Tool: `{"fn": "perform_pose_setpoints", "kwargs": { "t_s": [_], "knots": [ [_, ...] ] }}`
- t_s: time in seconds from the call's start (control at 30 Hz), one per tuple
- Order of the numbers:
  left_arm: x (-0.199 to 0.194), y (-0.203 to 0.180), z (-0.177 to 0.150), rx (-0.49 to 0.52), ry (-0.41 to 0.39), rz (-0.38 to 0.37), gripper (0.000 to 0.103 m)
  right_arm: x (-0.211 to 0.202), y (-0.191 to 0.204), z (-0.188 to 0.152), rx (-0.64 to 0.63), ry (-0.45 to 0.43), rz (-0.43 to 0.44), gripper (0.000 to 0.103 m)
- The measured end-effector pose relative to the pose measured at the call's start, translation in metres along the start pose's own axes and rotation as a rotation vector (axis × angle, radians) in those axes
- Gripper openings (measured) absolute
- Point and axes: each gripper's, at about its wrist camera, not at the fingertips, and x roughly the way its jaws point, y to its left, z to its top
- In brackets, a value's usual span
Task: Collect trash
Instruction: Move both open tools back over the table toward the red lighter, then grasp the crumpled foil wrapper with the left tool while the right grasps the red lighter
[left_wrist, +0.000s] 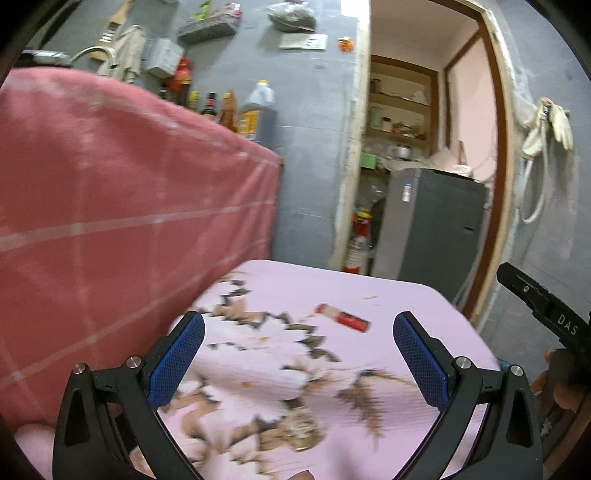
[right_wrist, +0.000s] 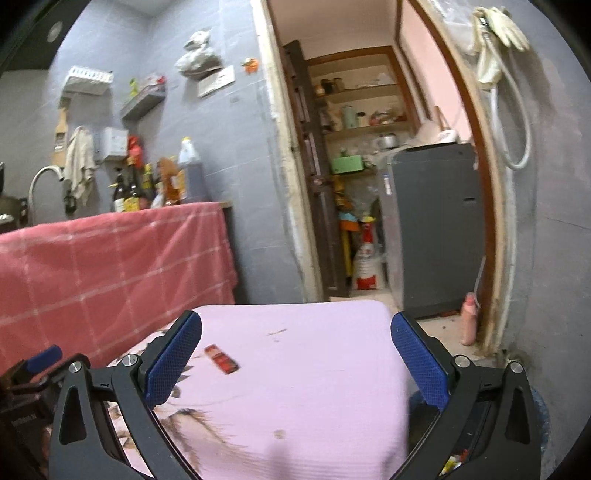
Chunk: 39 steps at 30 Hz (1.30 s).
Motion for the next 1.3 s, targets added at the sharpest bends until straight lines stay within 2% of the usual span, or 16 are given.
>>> {"fn": "perform_pose_setpoints", "kwargs": {
  "t_s": [0.13, 0.23, 0.5, 0.63, 0.97, 1.07, 1.13, 1.2, 1.3],
  "knots": [
    [-0.006, 0.018, -0.011, -0.007, 0.010, 0.063, 0.100, 0.008, 0.017, -0.008, -0.025, 0.017, 0.049, 0.103],
    [-0.005, 0.025, -0.020, -0.013, 0.054, 0.082, 0.100, 0.017, 0.026, -0.015, -0.047, 0.052, 0.075, 0.103],
    [0.012, 0.029, -0.045, -0.012, 0.205, 0.075, 0.100, 0.042, 0.036, -0.030, -0.080, 0.173, 0.141, 0.103],
    [0.017, 0.028, -0.046, -0.018, 0.242, 0.046, 0.098, 0.053, 0.041, -0.037, -0.088, 0.228, 0.168, 0.103],
    [0.039, 0.014, -0.055, 0.005, 0.408, -0.056, 0.055, 0.078, 0.043, -0.045, -0.079, 0.326, 0.186, 0.086],
    [0.047, 0.009, -0.059, 0.008, 0.469, -0.087, 0.047, 0.082, 0.043, -0.047, -0.076, 0.340, 0.185, 0.084],
    [0.052, 0.007, -0.061, 0.012, 0.499, -0.096, 0.046, 0.083, 0.044, -0.047, -0.077, 0.344, 0.187, 0.084],
    [0.057, 0.006, -0.063, 0.012, 0.520, -0.106, 0.045, 0.085, 0.045, -0.048, -0.080, 0.350, 0.189, 0.084],
    [0.058, 0.003, -0.063, 0.014, 0.527, -0.124, 0.039, 0.088, 0.045, -0.048, -0.082, 0.364, 0.191, 0.084]
  ]
}}
